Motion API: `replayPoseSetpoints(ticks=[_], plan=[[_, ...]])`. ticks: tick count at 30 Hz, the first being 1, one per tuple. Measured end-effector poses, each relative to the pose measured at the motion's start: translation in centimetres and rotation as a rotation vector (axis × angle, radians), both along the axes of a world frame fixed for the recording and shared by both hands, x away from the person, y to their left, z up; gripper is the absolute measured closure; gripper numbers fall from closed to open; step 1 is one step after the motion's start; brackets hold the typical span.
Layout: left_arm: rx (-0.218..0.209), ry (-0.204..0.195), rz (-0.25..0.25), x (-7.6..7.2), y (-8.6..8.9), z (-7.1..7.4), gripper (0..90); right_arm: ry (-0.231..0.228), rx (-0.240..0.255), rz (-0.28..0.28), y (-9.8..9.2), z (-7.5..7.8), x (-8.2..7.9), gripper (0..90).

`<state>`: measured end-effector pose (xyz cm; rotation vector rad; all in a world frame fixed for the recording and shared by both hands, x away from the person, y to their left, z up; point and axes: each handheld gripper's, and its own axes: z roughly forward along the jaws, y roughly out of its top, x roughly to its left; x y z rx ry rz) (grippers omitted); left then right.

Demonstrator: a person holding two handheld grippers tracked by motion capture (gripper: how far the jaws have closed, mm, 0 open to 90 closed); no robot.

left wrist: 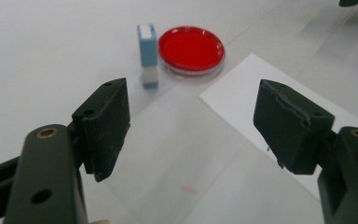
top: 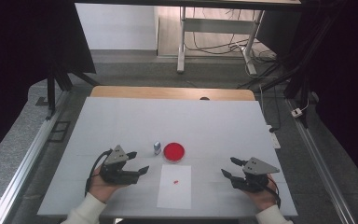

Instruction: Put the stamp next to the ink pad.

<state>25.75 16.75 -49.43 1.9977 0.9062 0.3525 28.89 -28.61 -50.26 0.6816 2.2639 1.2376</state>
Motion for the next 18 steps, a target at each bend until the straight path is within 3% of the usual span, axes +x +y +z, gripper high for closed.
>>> replayPoseSetpoints(ticks=[10,18], plan=[[-0.013,0.025,0.052,-2.2,3.5,-1.1,27.5,-0.010,-0.028,-0.008,-0.3,-0.1,-0.1,41.1],[-0.018,0.036,0.065,-2.7,4.3,-1.7,27.6,-0.010,-0.032,-0.014,-0.5,-0.1,0.0,41.1]])
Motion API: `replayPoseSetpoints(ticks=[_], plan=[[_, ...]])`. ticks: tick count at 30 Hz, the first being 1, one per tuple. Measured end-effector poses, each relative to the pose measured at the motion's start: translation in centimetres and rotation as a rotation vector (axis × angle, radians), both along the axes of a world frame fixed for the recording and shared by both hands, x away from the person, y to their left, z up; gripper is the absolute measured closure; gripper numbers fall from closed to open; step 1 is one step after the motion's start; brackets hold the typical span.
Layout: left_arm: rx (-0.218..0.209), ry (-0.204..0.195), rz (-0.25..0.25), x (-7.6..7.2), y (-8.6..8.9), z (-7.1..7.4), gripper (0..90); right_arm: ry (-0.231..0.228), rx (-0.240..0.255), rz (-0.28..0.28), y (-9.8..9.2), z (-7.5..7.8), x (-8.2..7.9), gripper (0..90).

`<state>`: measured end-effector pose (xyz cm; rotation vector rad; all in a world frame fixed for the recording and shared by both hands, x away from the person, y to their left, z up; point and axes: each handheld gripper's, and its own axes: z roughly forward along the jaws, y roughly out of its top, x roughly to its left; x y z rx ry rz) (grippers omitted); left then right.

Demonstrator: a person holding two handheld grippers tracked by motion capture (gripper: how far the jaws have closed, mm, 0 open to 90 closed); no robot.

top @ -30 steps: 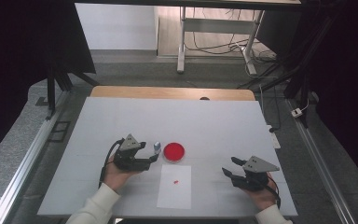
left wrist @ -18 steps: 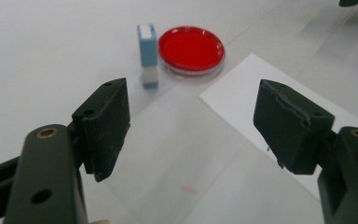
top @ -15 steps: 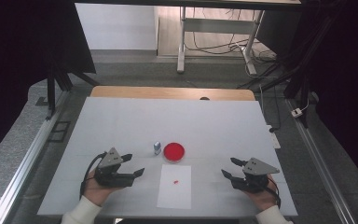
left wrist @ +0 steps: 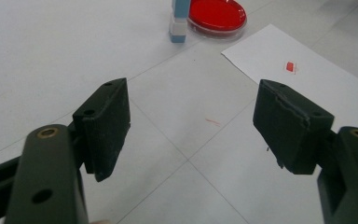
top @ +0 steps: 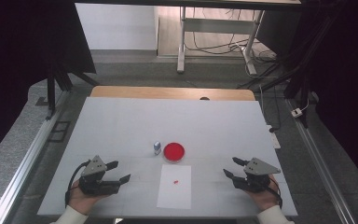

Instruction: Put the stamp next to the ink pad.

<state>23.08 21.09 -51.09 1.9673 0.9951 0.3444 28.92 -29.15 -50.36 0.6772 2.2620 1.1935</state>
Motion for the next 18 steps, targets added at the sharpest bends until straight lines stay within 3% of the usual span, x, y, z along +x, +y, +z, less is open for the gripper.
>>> replayPoseSetpoints(ticks=[18], plan=[[-0.001,0.003,0.012,0.19,0.27,-0.07,27.5,-0.010,-0.001,0.004,-0.06,0.06,-0.05,41.0]])
